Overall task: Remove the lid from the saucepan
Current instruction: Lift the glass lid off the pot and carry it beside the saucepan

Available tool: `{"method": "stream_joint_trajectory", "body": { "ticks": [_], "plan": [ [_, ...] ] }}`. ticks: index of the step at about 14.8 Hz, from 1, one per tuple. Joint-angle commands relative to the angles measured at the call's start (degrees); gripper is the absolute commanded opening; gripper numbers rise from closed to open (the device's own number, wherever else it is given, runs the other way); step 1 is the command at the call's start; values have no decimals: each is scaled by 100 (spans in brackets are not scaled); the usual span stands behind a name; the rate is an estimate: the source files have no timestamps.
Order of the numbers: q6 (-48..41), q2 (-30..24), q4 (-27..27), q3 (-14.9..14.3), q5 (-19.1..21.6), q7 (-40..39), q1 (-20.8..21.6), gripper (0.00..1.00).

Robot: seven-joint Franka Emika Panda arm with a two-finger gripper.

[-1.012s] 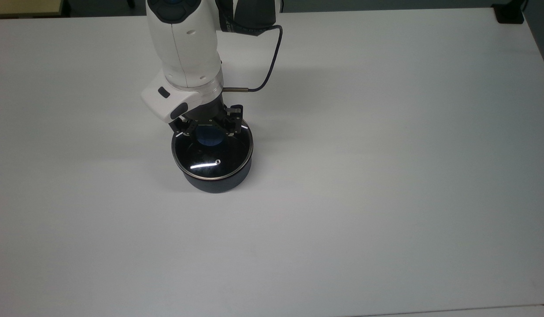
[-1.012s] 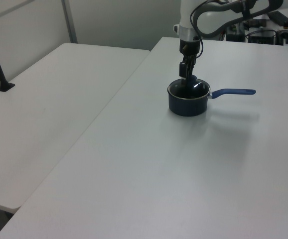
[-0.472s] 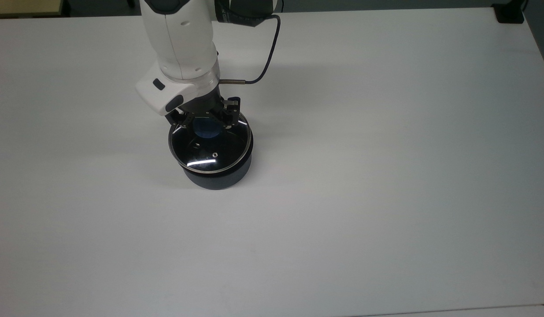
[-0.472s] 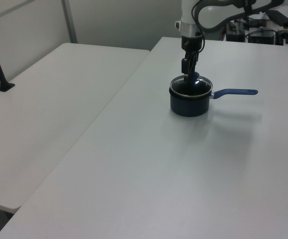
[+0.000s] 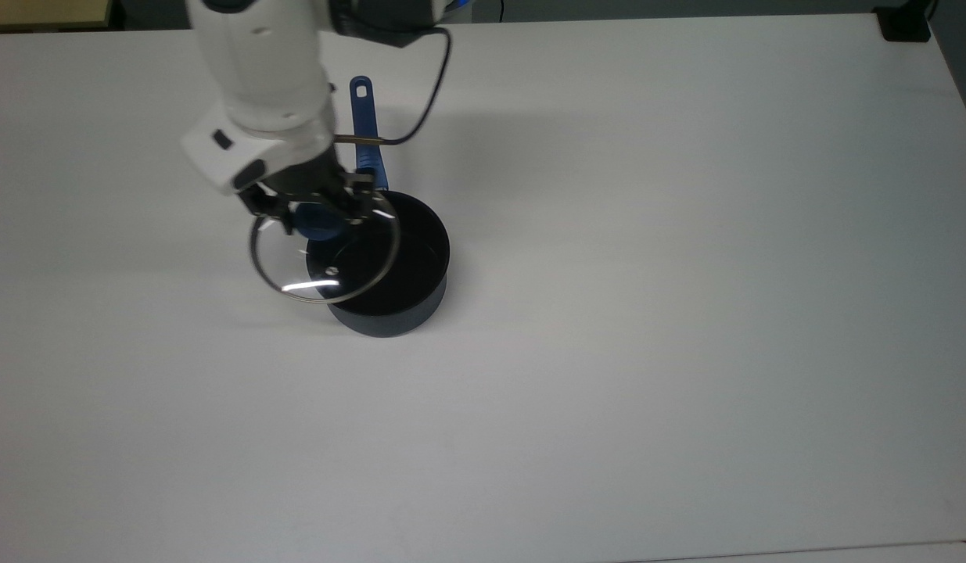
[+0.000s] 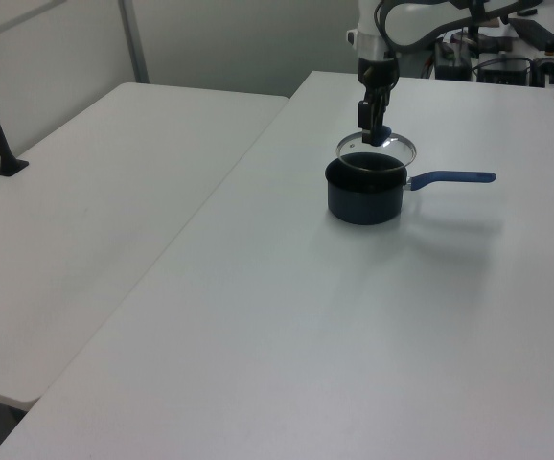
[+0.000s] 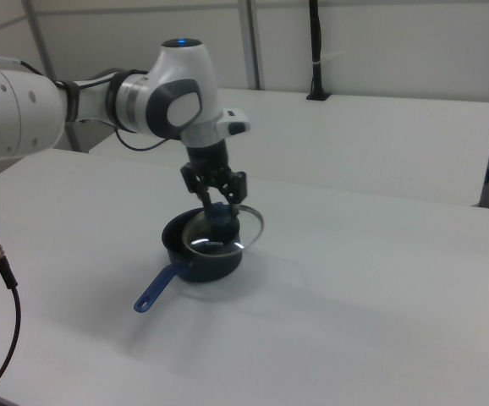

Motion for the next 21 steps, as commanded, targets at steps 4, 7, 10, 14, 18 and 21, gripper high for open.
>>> {"method": "stream_joint_trajectory", "body": {
  "ticks": [4,7,10,14,18,21],
  "plan": [
    [-211,-107,-80,-897,-8,-1137,10,59],
    [-211,-107,-273,-1232,10,-1647,10,59],
    [-220,-133,-624,-1461,18,-2270,-68,59],
    [-132,-142,-993,-1461,18,-2781,-166,59],
    [165,-142,-1354,-1452,10,-2862,-157,59],
    [500,-115,-1530,-1435,10,-2870,-157,59]
  ]
}}
